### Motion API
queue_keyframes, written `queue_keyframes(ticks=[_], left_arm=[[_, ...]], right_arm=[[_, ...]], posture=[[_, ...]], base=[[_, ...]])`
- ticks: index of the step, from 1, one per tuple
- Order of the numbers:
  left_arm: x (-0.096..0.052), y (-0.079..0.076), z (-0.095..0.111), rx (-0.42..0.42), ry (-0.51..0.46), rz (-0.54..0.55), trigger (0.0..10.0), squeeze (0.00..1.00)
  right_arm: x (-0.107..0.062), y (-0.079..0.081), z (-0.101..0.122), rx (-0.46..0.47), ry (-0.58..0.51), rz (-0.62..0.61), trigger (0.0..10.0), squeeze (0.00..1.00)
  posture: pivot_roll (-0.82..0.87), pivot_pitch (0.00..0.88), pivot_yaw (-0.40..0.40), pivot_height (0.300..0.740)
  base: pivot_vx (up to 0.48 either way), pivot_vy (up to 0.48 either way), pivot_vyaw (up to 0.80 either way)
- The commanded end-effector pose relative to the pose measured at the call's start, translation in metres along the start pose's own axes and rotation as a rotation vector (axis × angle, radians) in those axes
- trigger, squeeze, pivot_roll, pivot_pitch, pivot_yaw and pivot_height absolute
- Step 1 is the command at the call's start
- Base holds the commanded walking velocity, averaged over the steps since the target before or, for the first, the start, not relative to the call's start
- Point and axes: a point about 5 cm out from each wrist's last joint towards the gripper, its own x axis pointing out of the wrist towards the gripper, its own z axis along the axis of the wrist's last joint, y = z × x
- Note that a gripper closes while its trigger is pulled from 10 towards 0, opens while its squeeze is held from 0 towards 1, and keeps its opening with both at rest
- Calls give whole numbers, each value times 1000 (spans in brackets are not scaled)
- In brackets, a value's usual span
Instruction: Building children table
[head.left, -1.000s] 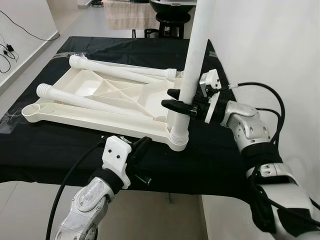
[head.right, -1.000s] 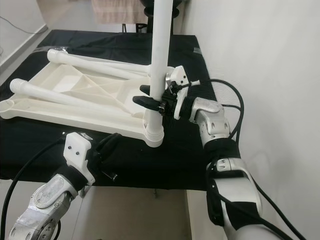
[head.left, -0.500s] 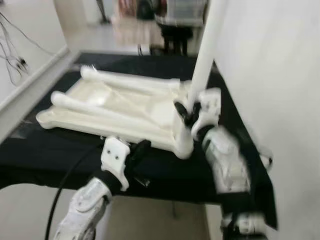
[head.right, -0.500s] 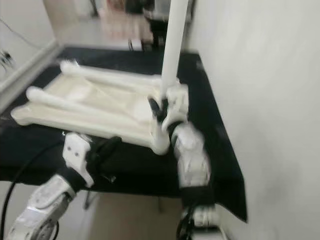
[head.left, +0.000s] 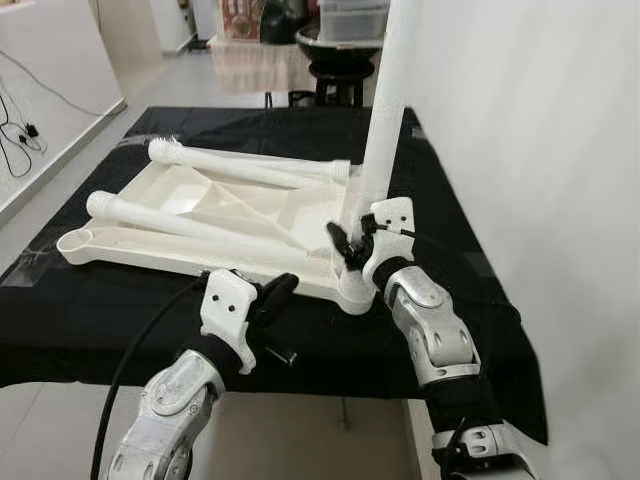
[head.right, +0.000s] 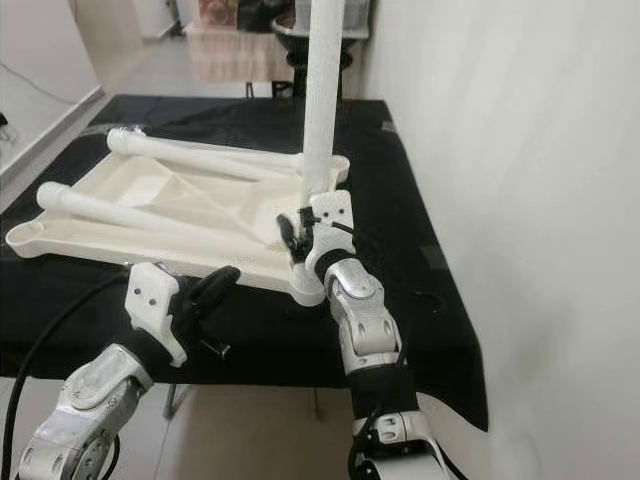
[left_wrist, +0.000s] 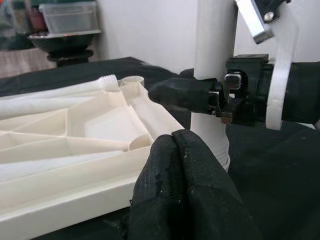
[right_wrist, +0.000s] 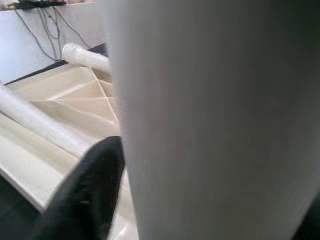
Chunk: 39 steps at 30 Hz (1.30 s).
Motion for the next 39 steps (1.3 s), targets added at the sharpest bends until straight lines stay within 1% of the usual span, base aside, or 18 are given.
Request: queue_keyframes(ticks=[1,2,3,4,5,6,8,11,13,17,18,20,21,23,25,31,35,39], left_arm=[[-1,1,0,0,2,0,10000,0],[0,0,-1,-3,2,-1,10000,0],[0,-1,-1,-5,2,-3,10000,0],[0,-1,-1,-5,2,-3,10000,0],[0,-1,-1,-9,-1,-2,10000,0],[0,-1,-1,-9,-1,-2,10000,0],[1,-2,0,-12,-5,0,10000,0],[1,-2,0,-12,-6,1,10000,0],[0,-3,1,-11,-6,4,10000,0],[-1,-3,1,-7,-9,10,10000,0],[-1,-2,2,-5,-11,14,10000,0],[-1,-2,2,-5,-11,14,10000,0],[-1,-2,3,-3,-15,19,10000,0],[-1,-2,3,-3,-15,19,10000,0],[-1,-3,4,-6,-16,18,10000,0],[0,-5,4,-9,-16,13,10000,0],[0,-5,4,-11,-16,13,10000,0],[-1,-5,4,-12,-16,12,10000,0]], right_arm=[[4,5,10,20,-27,83,10000,973],[4,0,18,4,-50,165,10000,0],[3,-6,23,-26,-63,263,10000,0],[3,-6,23,-26,-63,263,10000,0],[1,-13,29,-59,-62,369,10000,0],[1,-13,29,-59,-62,369,10000,0],[-4,-25,34,-130,-39,527,10000,0],[-5,-30,36,-161,-23,565,10000,0],[-2,-40,43,-195,-11,593,10000,0],[2,-45,51,-200,-19,611,10000,0],[3,-46,53,-194,-19,622,5765,0],[3,-46,53,-194,-19,622,5765,0],[3,-46,56,-171,-23,685,0,0],[3,-46,56,-171,-23,685,0,0],[2,-47,57,-159,-24,745,0,0],[2,-53,58,-146,-20,768,0,0],[3,-56,57,-142,-15,772,0,0],[4,-57,52,-136,-4,717,0,0]], posture=[[73,58,-11,740],[70,64,-11,740],[73,64,-17,740],[73,64,-17,740],[73,68,-18,740],[73,68,-18,740],[76,75,-25,740],[79,75,-29,740],[89,79,-42,740],[96,84,-50,740],[97,85,-51,740],[97,85,-51,740],[101,91,-51,740],[101,91,-51,740],[102,93,-50,740],[98,96,-50,740],[93,96,-51,740],[84,97,-62,740]], base=[[0,0,0],[0,0,0],[0,0,0],[0,0,0],[0,0,0],[0,0,0],[0,0,0],[0,0,0],[0,0,0],[0,0,0],[0,0,0],[0,0,0],[0,0,0],[0,0,0],[0,0,0],[0,0,0],[0,0,0],[0,0,0]])
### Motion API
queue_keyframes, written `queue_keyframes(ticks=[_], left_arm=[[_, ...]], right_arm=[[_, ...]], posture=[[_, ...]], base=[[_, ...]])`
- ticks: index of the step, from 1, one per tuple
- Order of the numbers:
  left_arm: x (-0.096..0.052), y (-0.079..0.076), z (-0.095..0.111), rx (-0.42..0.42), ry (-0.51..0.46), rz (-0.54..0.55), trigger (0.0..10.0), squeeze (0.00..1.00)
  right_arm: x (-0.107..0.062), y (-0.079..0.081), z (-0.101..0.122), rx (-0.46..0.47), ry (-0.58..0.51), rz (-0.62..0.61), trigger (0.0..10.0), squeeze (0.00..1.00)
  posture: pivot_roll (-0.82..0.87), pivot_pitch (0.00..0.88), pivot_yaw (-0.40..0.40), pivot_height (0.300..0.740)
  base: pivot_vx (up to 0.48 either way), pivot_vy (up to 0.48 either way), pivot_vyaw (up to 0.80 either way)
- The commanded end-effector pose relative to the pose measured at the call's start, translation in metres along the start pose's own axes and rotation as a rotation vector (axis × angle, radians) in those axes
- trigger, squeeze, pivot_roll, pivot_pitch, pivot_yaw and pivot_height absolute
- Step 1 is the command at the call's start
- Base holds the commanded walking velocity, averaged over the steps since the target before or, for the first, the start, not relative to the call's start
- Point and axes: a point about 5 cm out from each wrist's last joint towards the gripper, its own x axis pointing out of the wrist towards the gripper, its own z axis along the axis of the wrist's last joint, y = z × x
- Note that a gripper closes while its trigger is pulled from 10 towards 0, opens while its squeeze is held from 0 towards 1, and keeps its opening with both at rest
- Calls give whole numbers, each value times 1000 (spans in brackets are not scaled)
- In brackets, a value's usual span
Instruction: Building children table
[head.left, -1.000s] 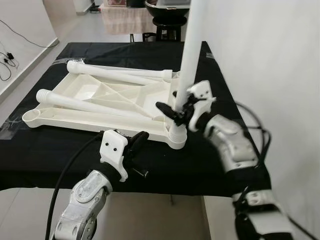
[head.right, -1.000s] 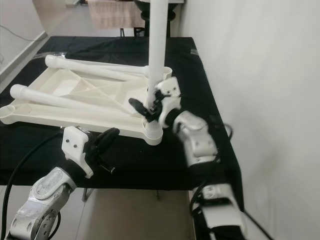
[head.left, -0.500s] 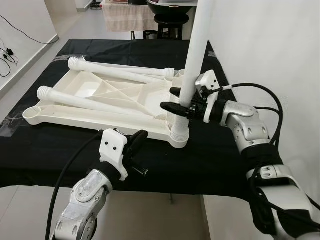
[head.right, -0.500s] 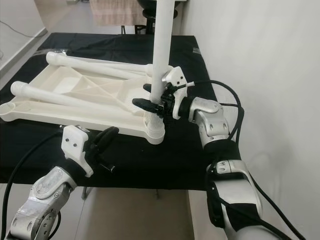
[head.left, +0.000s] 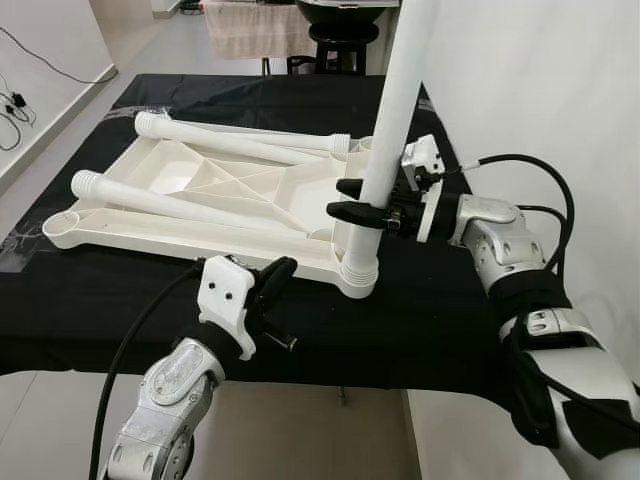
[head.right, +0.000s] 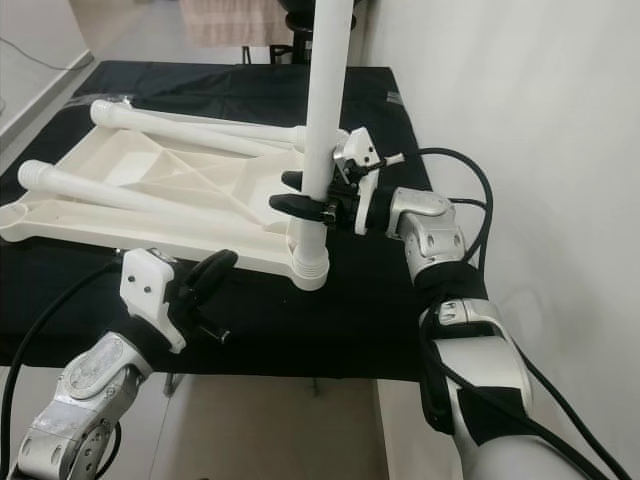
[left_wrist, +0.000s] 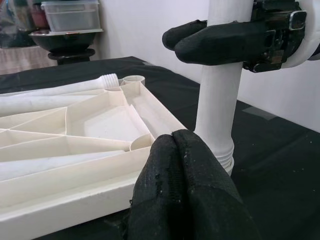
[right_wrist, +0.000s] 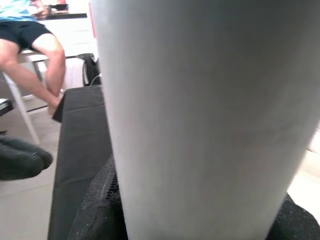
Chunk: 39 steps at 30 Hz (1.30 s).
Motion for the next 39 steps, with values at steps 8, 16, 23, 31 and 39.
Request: queue_keyframes(ticks=[8,16,23,31,39], left_arm=[[-4,0,-2,-8,22,-2,10000,0],[0,-3,-4,-23,16,-3,10000,0],[2,-1,-2,-17,5,6,10000,0],[5,-2,-4,-20,1,-4,10000,0],[8,-2,-4,-16,-2,-9,10000,0]], right_arm=[[16,67,-90,286,203,-818,0,0],[41,46,-63,231,125,-776,0,0],[49,51,-33,253,3,-690,10000,1000],[13,26,0,0,50,-141,10000,0],[1,7,-1,-29,105,-113,10000,0]], posture=[[73,113,-41,740],[65,90,-45,740],[69,78,-47,740],[59,57,-51,740],[73,47,-58,740]], base=[[0,0,0],[0,0,0],[0,0,0],[0,0,0],[0,0,0]])
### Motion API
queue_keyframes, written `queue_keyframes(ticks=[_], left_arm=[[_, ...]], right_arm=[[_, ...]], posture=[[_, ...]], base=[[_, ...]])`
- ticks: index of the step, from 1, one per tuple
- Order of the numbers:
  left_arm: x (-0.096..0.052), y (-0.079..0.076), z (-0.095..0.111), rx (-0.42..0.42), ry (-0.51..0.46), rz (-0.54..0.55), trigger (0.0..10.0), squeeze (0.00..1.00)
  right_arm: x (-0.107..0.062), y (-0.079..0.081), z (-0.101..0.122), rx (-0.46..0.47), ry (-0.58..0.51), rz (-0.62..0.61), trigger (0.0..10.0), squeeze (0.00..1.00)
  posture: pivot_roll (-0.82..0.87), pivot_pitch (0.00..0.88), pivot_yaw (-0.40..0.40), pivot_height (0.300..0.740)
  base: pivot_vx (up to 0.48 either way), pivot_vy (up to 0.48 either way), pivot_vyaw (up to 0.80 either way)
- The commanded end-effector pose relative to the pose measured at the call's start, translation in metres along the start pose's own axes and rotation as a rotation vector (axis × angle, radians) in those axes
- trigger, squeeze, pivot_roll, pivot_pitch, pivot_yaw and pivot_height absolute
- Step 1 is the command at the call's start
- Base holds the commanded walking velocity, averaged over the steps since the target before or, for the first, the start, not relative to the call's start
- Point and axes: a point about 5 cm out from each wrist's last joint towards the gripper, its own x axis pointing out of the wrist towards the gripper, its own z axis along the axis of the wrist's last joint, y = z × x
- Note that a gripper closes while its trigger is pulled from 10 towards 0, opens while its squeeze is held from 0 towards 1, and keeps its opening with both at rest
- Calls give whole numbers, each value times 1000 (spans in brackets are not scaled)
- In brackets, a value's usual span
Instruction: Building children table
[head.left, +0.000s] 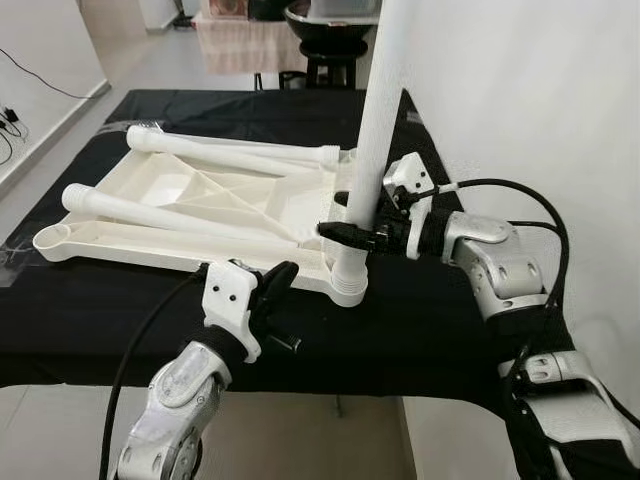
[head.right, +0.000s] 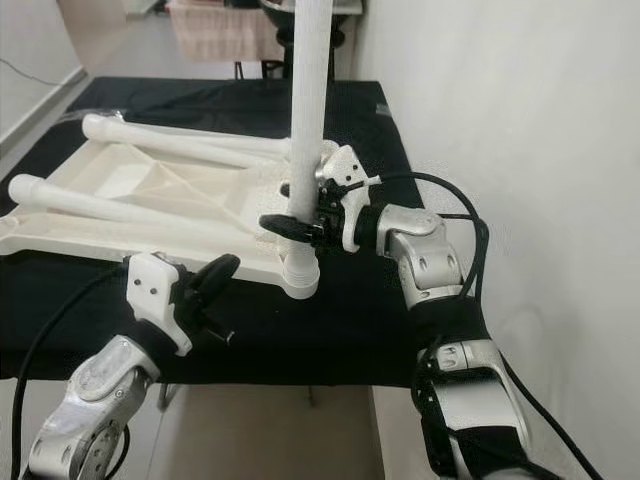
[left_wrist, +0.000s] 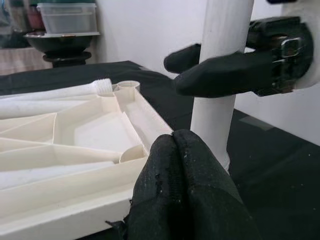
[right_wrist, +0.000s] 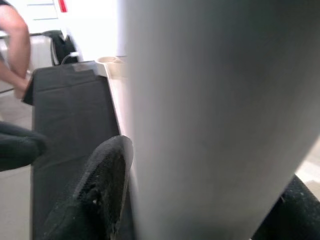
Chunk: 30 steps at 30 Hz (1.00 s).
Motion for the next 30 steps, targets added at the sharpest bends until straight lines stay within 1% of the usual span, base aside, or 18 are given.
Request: queue_keyframes(ticks=[1,2,3,5,6,8,9,11,18,21,23,24,25,26,27,28,29,30], left_arm=[[-1,-1,-3,4,12,-5,10000,0],[-1,0,-3,6,11,-5,10000,0],[-1,1,-2,8,8,-1,10000,0],[-1,1,-2,9,6,2,10000,0],[-1,2,-1,12,5,5,10000,0],[-2,3,-1,14,4,8,10000,0],[-3,4,-1,17,3,13,10000,0],[-3,4,-1,18,5,14,10000,0],[-4,2,-1,14,7,12,10000,0],[-5,2,-2,13,9,11,10000,0],[-6,2,-2,11,11,9,10000,0],[-7,1,-2,10,14,7,10000,0],[-7,1,-3,10,17,4,10000,0],[-7,1,-3,10,17,4,10000,0],[-8,1,-3,10,19,2,10000,0],[-8,1,-3,10,20,1,10000,0],[-8,2,-3,10,21,1,10000,0],[-8,2,-3,10,21,1,10000,0]], right_arm=[[-2,-6,1,-6,-5,-18,10000,0],[-2,-7,0,-2,-6,-14,10000,0],[-2,-6,0,8,-18,6,6902,0],[-2,-6,1,15,-28,22,6902,0],[-1,-5,1,29,-39,39,0,0],[-1,-4,1,37,-49,83,0,0],[0,0,1,53,-72,158,0,0],[0,2,1,66,-89,195,0,0],[-2,0,-6,87,-94,165,0,0],[-5,-3,-10,113,-120,111,0,0],[-7,-2,-18,145,-139,-1,0,0],[-6,0,-26,161,-148,-126,0,0],[-3,4,-36,213,-152,-269,0,0],[-3,4,-36,213,-152,-269,0,0],[-1,6,-46,253,-132,-466,0,0],[-1,8,-54,278,-115,-596,0,0],[-1,9,-57,289,-103,-662,0,0],[-1,9,-57,289,-103,-662,0,0]], posture=[[77,47,-61,740],[77,47,-61,740],[83,46,-64,740],[83,46,-64,740],[85,45,-64,740],[85,45,-64,740],[83,46,-66,740],[81,49,-65,740],[76,60,-65,740],[66,68,-62,740],[50,75,-63,740],[53,75,-66,740],[56,72,-74,740],[56,72,-74,740],[60,73,-69,740],[60,73,-69,740],[60,73,-69,740],[60,73,-69,740]], base=[[0,0,0],[0,0,0],[0,0,0],[0,0,0],[0,0,0],[0,0,0],[0,0,0],[0,0,0],[0,0,0],[0,0,0],[0,0,0],[0,0,0],[0,0,0],[0,0,0],[0,0,0],[0,0,0],[0,0,0],[0,0,0]])
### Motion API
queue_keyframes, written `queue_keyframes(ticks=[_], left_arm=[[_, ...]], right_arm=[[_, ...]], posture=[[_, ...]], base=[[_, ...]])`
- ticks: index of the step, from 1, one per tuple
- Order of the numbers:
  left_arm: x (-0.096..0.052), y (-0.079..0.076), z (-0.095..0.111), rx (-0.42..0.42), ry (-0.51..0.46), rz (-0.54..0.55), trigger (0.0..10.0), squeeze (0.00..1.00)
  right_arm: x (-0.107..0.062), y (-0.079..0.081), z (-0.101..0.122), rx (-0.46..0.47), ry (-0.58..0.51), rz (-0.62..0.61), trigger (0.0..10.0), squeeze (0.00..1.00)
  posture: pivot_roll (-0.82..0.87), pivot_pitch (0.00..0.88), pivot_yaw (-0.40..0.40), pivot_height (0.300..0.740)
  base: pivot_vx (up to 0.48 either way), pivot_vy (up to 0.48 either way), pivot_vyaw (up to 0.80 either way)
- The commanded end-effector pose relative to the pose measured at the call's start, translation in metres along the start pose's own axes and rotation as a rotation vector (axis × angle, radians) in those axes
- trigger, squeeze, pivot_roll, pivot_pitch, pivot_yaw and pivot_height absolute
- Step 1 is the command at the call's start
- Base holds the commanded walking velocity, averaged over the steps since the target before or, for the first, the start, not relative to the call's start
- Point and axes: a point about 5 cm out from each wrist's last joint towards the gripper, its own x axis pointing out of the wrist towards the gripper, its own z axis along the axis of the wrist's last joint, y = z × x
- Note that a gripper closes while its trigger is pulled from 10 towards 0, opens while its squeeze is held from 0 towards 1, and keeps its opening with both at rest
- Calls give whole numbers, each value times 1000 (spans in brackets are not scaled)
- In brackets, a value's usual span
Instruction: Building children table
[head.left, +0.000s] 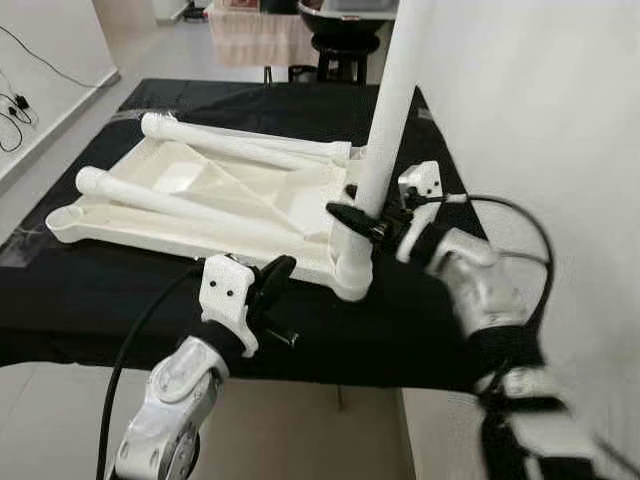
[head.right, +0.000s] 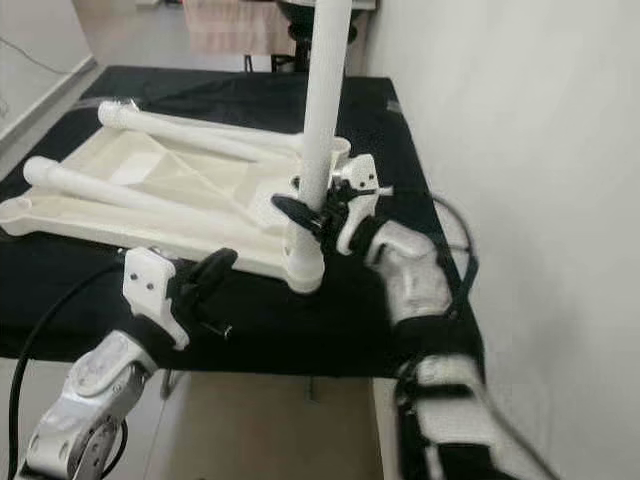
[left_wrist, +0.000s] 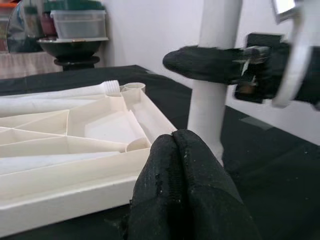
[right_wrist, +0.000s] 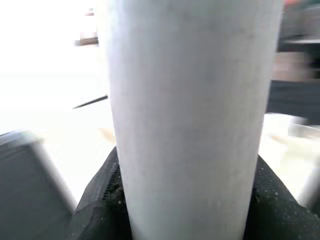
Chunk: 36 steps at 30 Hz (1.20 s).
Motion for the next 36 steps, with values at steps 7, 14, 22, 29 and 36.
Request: queue_keyframes(ticks=[7,14,22,29,36], left_arm=[[-3,6,2,23,8,6,10000,0],[-2,13,4,41,4,26,10000,0],[1,9,4,34,-3,12,10000,0],[3,6,3,29,-6,3,10000,0],[1,7,3,30,-3,7,10000,0]], right_arm=[[-14,32,-50,-24,203,-70,0,0],[0,28,-29,-37,152,-65,10000,0],[6,31,7,7,23,266,10000,125],[7,14,15,-125,94,625,10000,0],[12,2,30,-100,124,745,0,0]], posture=[[72,81,-61,740],[79,70,-50,740],[73,66,-55,740],[87,63,-62,740],[92,65,-64,740]], base=[[0,0,0],[0,0,0],[0,0,0],[0,0,0],[0,0,0]])
